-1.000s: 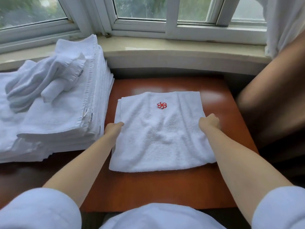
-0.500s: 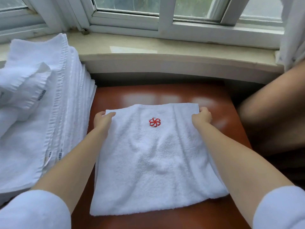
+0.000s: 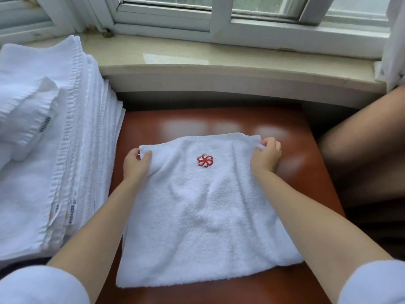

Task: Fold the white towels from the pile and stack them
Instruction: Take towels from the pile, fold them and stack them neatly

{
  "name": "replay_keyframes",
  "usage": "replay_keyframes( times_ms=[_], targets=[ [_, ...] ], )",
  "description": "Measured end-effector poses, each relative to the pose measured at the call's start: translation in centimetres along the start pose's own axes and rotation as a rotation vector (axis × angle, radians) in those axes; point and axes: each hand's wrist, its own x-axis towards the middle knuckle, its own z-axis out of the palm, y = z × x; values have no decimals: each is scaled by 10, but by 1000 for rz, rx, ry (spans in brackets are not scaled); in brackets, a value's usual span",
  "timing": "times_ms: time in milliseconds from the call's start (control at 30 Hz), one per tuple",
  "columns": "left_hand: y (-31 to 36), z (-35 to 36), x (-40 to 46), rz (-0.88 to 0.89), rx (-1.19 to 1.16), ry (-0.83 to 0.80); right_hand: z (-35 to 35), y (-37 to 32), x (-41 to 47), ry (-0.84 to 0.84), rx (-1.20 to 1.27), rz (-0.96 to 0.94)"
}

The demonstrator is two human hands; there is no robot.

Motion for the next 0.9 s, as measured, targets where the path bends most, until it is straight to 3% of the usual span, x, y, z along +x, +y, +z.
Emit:
replay_keyframes(
  times_ms=[100,233,367,433,567,733,900],
  targets=[
    [-1,-14,-16,59,-49,-88,-3,-4,-17,58,41,-20],
    [-6,-30,-28,-44,-92,-302,-3,4,-21,-217,21,76],
    [-13,-31,-7,-93,116,16,-8,9,2,-223,1,123],
    [-12,-30,6,-124,256,97,-7,8,17,-218,-3,152],
    [-5,-19,29,-189,414,55,-1,-1,46,-308,48,297],
    [12,-6,47,-412,213,43,1,-19,66,-390,277,500],
    [18,-9,46,-380,286,20,-3,-22,69,-500,226,495]
  ],
)
